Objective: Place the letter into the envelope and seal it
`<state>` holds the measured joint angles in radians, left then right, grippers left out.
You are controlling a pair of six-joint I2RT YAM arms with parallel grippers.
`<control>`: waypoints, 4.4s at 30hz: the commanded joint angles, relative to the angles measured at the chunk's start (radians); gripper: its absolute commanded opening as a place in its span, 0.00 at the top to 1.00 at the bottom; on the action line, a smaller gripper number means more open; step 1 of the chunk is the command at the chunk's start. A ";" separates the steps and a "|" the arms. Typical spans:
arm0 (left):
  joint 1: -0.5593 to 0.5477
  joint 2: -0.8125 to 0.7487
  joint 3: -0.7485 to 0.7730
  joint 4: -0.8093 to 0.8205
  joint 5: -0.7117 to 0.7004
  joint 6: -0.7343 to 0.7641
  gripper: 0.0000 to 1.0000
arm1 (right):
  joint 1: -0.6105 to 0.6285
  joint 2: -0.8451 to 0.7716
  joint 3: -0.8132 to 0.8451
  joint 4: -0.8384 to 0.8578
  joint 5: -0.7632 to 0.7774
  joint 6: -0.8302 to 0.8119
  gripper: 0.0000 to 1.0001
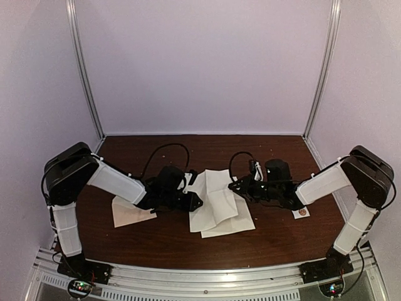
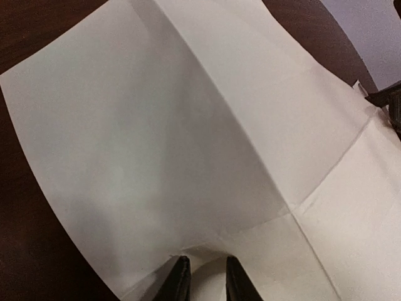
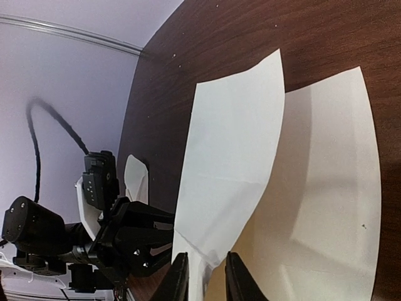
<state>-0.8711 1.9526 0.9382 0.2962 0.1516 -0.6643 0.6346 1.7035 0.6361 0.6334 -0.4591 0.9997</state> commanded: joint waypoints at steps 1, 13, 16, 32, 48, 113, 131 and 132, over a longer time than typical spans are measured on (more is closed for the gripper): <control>0.004 0.012 -0.013 -0.012 -0.009 -0.010 0.80 | 0.016 -0.020 -0.022 0.086 -0.030 0.036 0.79; 0.005 0.002 -0.013 -0.011 -0.006 -0.011 0.80 | 0.043 0.006 -0.032 0.037 0.032 0.076 0.60; 0.005 0.000 -0.016 -0.012 -0.005 -0.011 0.80 | 0.046 0.006 -0.036 0.036 0.047 0.087 0.53; 0.004 -0.014 -0.024 0.014 0.027 0.012 0.80 | 0.046 0.057 0.048 -0.004 0.086 0.005 0.53; 0.004 -0.056 -0.053 0.065 0.028 0.036 0.80 | 0.044 0.101 0.113 -0.021 0.097 -0.063 1.00; -0.084 -0.480 0.257 -0.432 0.164 0.793 0.05 | 0.148 -0.348 0.428 -0.398 -0.245 -0.352 1.00; -0.105 -0.477 0.255 -0.463 0.047 0.856 0.62 | 0.147 -0.339 0.463 -0.495 -0.173 -0.388 1.00; -0.105 -0.476 0.256 -0.464 0.042 0.857 0.65 | 0.147 -0.338 0.464 -0.497 -0.173 -0.388 1.00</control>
<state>-0.9707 1.4666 1.1957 -0.1768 0.2092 0.1745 0.7750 1.3811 1.0634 0.1429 -0.6533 0.6273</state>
